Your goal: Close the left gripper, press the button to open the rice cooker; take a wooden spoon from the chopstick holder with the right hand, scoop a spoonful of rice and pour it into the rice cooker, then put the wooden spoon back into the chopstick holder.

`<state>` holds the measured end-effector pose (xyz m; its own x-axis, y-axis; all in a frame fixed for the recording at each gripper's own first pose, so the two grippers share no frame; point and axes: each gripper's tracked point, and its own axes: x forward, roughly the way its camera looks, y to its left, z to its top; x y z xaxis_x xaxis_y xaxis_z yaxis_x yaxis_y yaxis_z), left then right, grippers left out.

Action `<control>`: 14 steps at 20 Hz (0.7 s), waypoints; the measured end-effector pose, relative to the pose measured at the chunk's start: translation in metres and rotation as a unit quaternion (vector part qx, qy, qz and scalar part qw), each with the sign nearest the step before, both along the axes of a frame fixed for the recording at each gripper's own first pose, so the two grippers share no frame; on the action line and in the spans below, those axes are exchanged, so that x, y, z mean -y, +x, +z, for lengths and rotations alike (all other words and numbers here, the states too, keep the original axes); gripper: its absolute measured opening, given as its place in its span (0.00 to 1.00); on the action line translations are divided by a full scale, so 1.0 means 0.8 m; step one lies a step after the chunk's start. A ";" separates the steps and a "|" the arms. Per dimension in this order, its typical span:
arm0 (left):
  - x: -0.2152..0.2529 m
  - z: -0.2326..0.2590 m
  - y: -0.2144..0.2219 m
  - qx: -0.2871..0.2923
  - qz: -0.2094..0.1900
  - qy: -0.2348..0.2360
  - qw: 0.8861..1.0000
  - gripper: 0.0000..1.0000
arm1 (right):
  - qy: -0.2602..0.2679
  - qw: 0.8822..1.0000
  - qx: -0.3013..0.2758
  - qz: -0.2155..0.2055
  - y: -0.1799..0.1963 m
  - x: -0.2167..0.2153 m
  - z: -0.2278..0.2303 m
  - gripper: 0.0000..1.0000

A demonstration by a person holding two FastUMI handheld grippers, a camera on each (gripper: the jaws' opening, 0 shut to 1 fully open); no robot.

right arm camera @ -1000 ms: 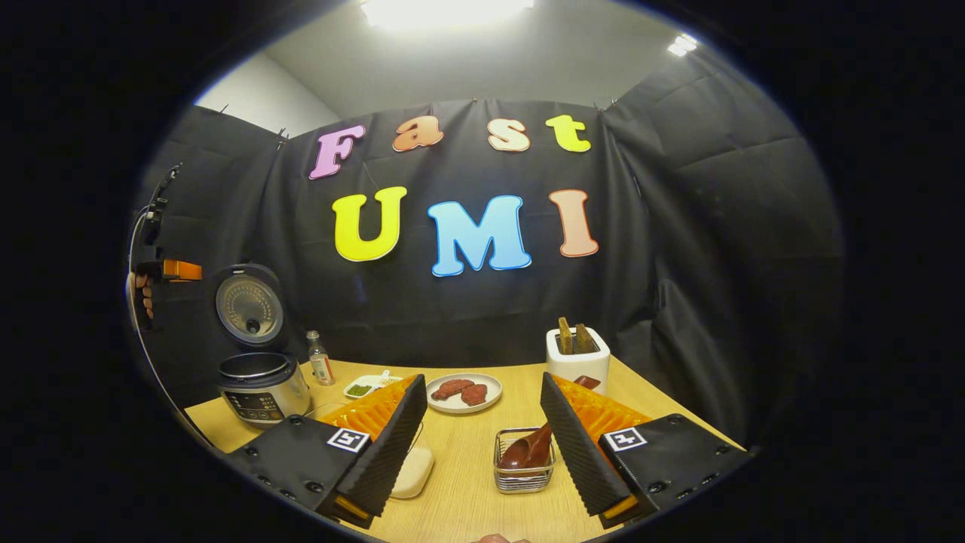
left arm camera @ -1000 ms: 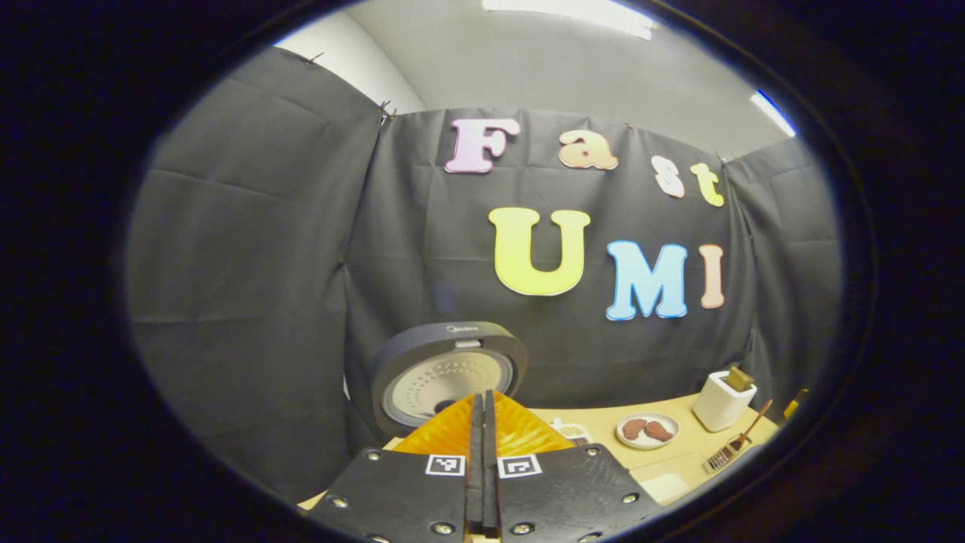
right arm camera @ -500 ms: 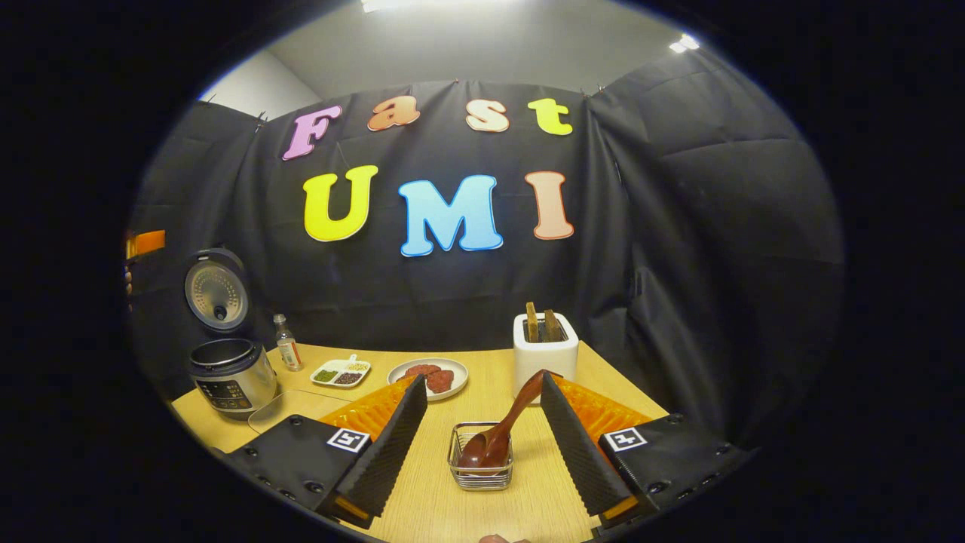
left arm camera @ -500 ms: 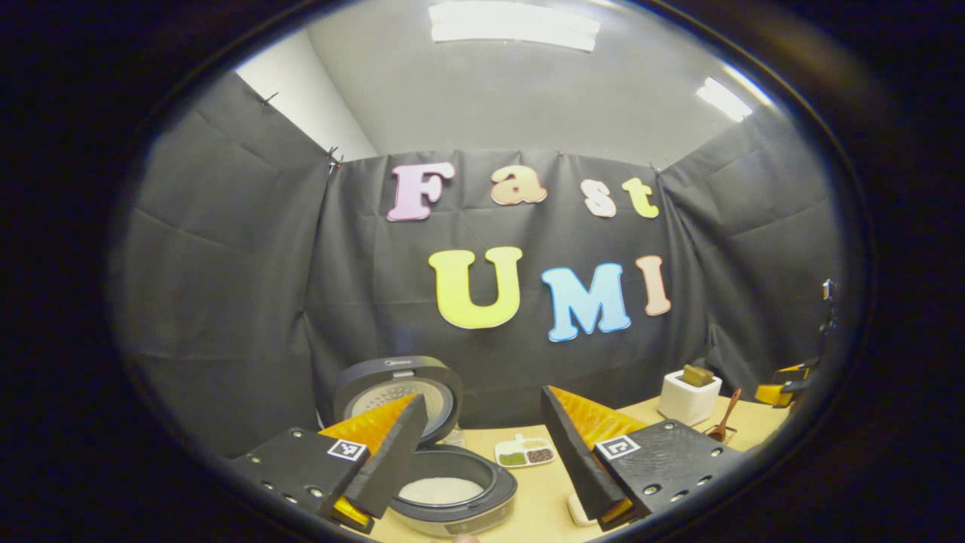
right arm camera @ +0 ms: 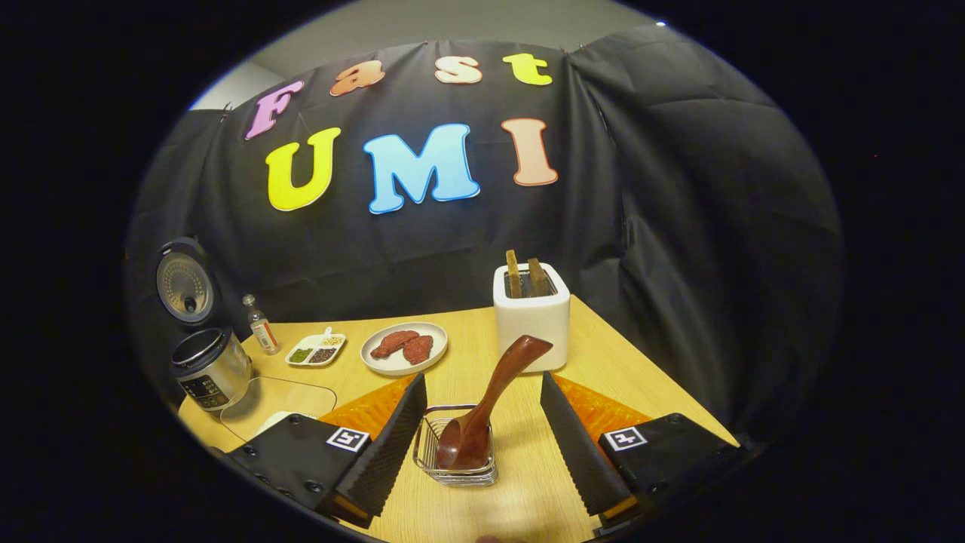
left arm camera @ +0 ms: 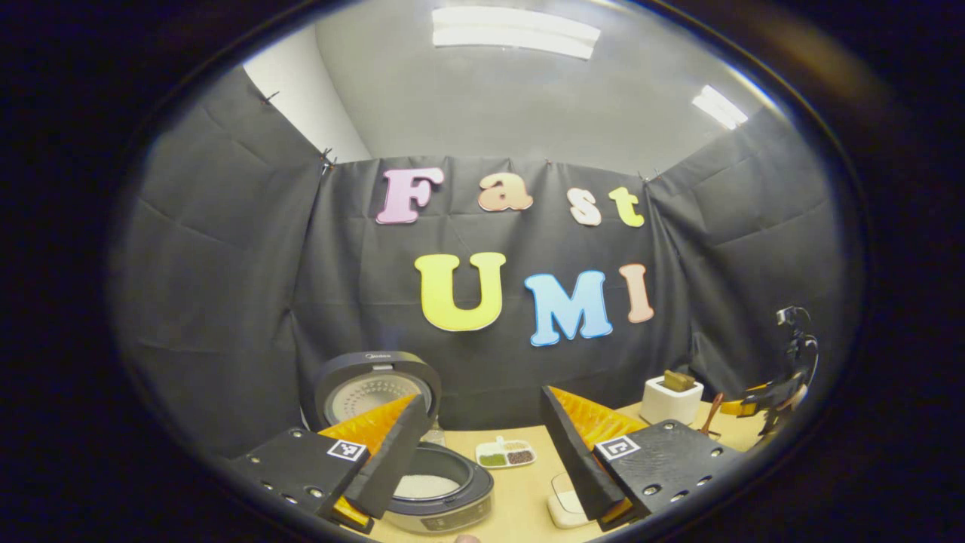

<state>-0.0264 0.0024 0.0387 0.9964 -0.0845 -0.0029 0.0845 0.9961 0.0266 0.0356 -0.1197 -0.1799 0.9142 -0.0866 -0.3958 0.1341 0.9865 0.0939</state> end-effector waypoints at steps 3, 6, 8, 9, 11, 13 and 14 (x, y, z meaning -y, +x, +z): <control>-0.003 -0.016 0.002 -0.008 0.003 0.008 1.000 0.93 | 0.012 1.000 -0.012 0.003 0.016 0.000 -0.013 0.94; -0.005 -0.022 0.002 -0.009 0.003 0.012 1.000 0.93 | 0.029 0.999 -0.032 0.001 0.031 0.001 -0.034 0.98; -0.002 -0.029 0.001 -0.010 -0.001 0.009 1.000 0.94 | 0.034 0.998 -0.043 -0.007 0.039 0.007 -0.046 0.98; -0.003 -0.032 0.002 -0.009 -0.001 0.009 1.000 0.94 | 0.036 0.998 -0.046 -0.011 0.043 0.011 -0.052 0.98; -0.005 -0.038 0.005 -0.008 0.001 0.013 1.000 0.93 | 0.048 0.997 -0.053 -0.012 0.052 0.013 -0.063 0.98; -0.006 -0.049 0.009 -0.012 0.002 0.012 1.000 0.93 | 0.076 0.996 -0.050 -0.007 0.064 0.009 -0.067 0.98; -0.005 -0.055 0.012 -0.016 0.001 0.008 1.000 0.94 | 0.088 0.995 -0.047 -0.006 0.068 0.007 -0.068 0.98</control>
<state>-0.0165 0.0061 -0.0053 0.9959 -0.0827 -0.0354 0.0842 0.9956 0.0409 0.0903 -0.1255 -0.2343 0.8720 -0.0197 -0.4892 0.1626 0.9541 0.2514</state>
